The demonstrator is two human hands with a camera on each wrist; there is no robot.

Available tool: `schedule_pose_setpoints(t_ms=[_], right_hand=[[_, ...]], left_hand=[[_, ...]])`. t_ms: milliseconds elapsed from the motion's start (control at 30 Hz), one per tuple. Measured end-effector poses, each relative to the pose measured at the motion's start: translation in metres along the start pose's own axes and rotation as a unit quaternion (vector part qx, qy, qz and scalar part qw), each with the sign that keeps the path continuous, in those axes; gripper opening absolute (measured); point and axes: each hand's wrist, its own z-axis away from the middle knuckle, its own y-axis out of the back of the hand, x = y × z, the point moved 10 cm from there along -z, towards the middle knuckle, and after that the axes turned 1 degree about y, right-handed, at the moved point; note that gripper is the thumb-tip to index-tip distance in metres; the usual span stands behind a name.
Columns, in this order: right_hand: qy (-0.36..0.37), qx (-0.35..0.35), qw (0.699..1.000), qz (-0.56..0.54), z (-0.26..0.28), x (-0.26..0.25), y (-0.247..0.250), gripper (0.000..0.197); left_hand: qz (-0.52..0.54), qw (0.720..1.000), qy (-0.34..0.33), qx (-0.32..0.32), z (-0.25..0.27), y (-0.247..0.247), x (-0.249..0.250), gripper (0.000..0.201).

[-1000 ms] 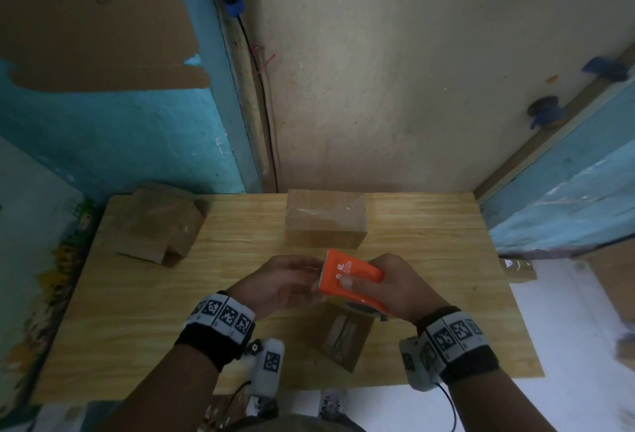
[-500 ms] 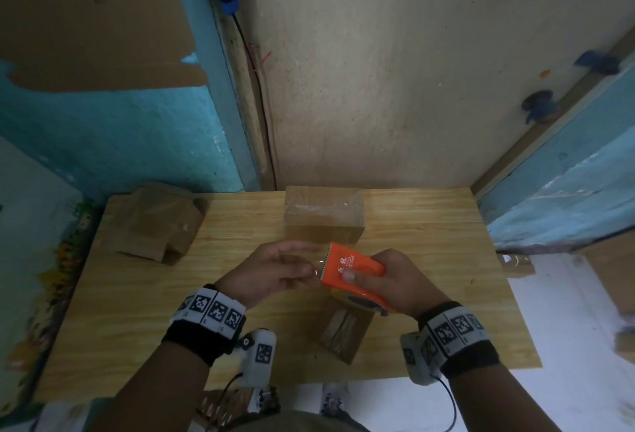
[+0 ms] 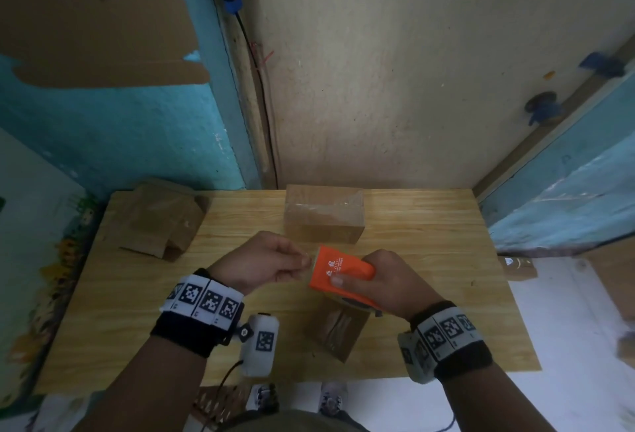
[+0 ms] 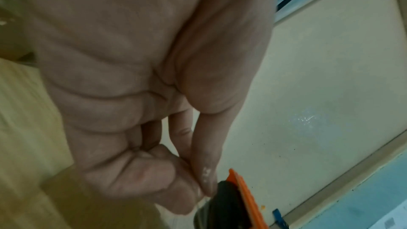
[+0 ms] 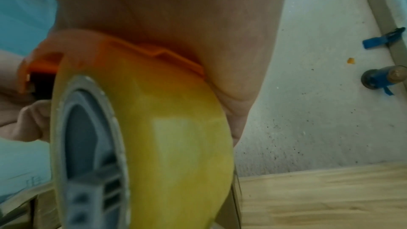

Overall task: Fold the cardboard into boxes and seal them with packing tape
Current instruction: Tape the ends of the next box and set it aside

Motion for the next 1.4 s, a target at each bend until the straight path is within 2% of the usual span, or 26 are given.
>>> schedule_pose_setpoints(t_ms=[133, 300, 500, 700, 833, 967, 1100, 1200, 1300, 1400], right_hand=[[0.02, 0.005, 1.0, 0.014, 0.001, -0.014, 0.006, 0.095], [0.031, 0.001, 0.997, 0.064, 0.003, -0.025, 0.022, 0.088], [0.0, 0.008, 0.996, 0.093, -0.004, -0.02, 0.025, 0.09], [-0.019, 0.022, 0.997, 0.077, -0.007, -0.003, 0.018, 0.096], [-0.036, 0.017, 0.996, 0.08, 0.002, 0.018, 0.029, 0.092], [-0.038, 0.027, 0.998, 0.042, 0.003, 0.02, 0.031, 0.082], [-0.023, 0.05, 0.996, 0.066, -0.005, 0.017, 0.029, 0.09], [-0.037, 0.059, 0.994, 0.082, -0.005, 0.019, 0.03, 0.084], [-0.04, 0.06, 0.993, 0.089, -0.005, 0.02, 0.025, 0.088], [-0.044, 0.071, 0.99, 0.113, -0.006, 0.021, 0.021, 0.087]], left_hand=[[0.02, 0.999, 0.013, 0.022, -0.001, 0.013, 0.0, 0.016], [0.048, 0.998, 0.03, 0.013, -0.004, 0.017, -0.003, 0.021], [0.06, 0.996, 0.072, -0.003, -0.014, 0.018, -0.006, 0.024], [0.023, 0.996, 0.086, 0.016, -0.025, 0.029, -0.008, 0.019], [-0.03, 0.992, 0.073, 0.1, -0.023, 0.076, -0.011, 0.013], [-0.03, 0.987, 0.049, 0.147, -0.033, 0.091, -0.013, 0.006], [-0.061, 0.978, 0.047, 0.193, -0.047, 0.1, -0.018, 0.007], [-0.103, 0.974, 0.072, 0.186, -0.056, 0.097, -0.027, 0.009], [-0.171, 0.966, 0.11, 0.158, -0.067, 0.077, -0.037, 0.006], [-0.178, 0.966, 0.108, 0.155, -0.075, 0.054, -0.039, 0.01]])
